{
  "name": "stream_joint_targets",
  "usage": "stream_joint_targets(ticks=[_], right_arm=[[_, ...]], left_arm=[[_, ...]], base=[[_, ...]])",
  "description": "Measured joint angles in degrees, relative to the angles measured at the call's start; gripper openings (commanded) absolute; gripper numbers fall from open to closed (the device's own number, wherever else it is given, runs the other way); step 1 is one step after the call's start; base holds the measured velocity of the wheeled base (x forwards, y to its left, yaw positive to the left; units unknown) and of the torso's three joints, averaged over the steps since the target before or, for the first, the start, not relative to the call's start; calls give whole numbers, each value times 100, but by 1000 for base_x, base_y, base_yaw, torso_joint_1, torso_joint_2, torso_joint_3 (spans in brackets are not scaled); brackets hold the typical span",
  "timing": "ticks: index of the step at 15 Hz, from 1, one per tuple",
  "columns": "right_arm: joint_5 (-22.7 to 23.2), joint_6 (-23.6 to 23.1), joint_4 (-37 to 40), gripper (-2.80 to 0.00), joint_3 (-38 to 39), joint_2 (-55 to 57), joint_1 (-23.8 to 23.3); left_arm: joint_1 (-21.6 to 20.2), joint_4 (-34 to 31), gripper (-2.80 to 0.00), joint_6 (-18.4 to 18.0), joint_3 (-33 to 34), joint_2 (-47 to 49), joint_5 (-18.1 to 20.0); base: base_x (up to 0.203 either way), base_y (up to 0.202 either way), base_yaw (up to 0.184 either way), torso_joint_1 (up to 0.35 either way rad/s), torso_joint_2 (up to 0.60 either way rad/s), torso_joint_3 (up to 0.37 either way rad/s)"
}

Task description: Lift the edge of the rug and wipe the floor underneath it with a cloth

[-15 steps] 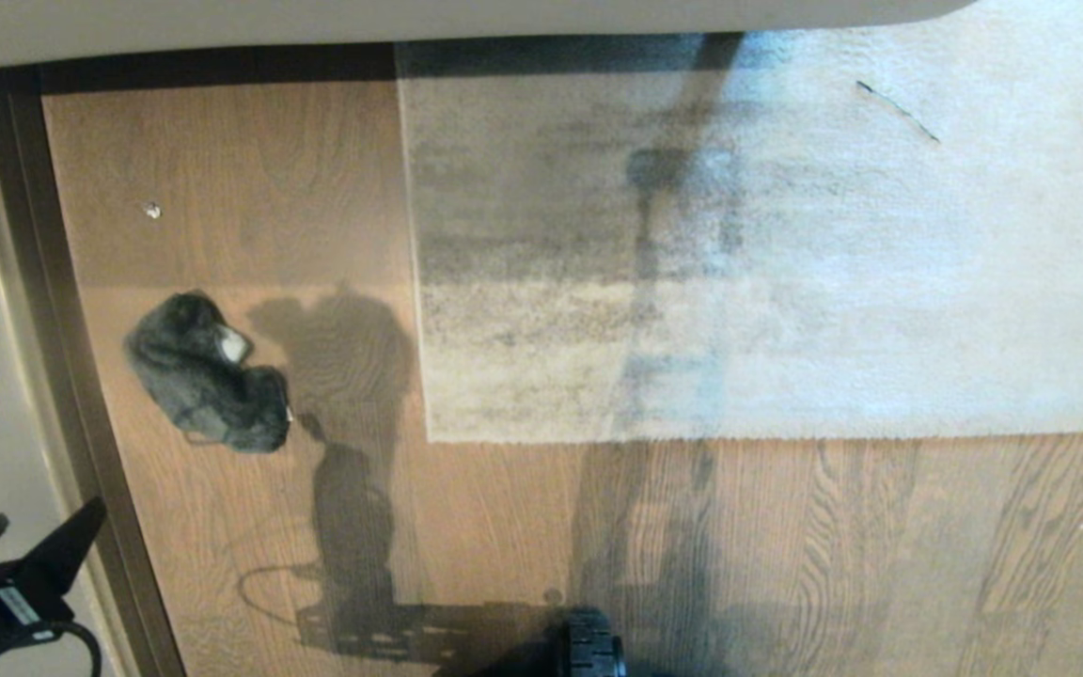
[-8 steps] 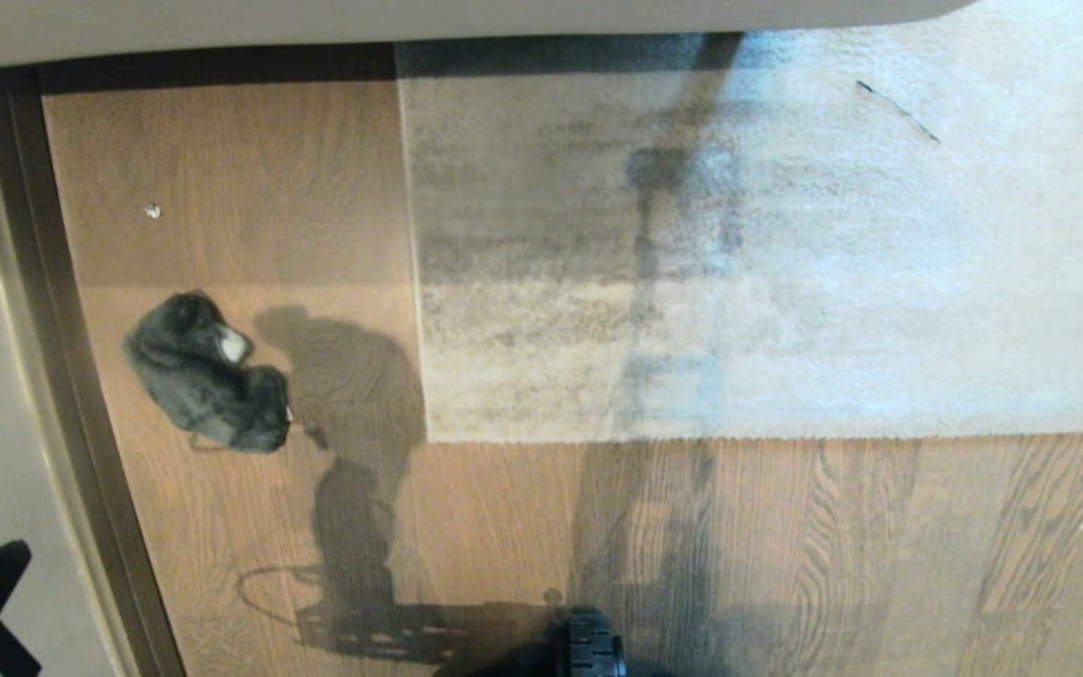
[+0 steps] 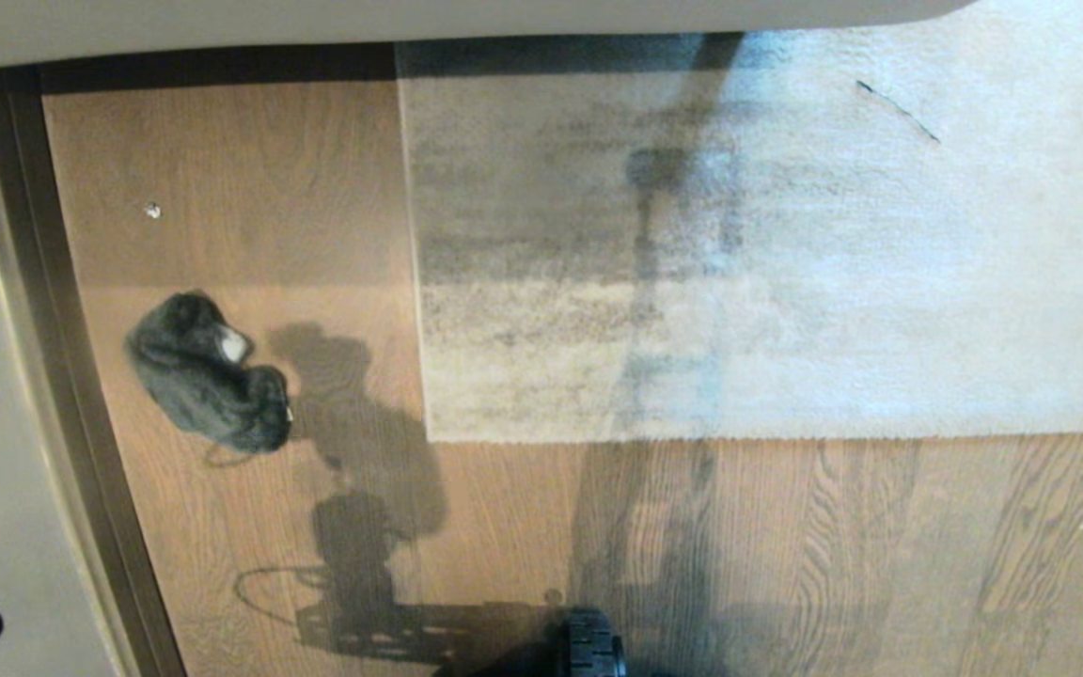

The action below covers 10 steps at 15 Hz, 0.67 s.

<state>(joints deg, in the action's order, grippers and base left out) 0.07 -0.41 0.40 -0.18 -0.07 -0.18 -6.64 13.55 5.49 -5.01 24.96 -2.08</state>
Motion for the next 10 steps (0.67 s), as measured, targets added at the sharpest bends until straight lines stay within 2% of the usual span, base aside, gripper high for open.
stream_joint_targets(ticks=[3, 6, 8, 10], right_arm=[[2, 1, 4, -280, 0, 0, 0], [1, 4, 4, -280, 0, 0, 0], [0, 5, 4, -280, 0, 0, 0], [0, 1, 4, -280, 0, 0, 0]], left_arm=[[0, -621, -280, -11, 18, -642, 23], [30, -430, -280, -43, 291, -844, 32], [290, -333, -280, -20, 447, -894, 16], [627, -670, -280, -12, 490, -1044, 22]], base=[[0, 0, 0, 0, 0, 0], [0, 0, 0, 0, 0, 0], [0, 0, 0, 0, 0, 0], [0, 0, 0, 0, 0, 0]])
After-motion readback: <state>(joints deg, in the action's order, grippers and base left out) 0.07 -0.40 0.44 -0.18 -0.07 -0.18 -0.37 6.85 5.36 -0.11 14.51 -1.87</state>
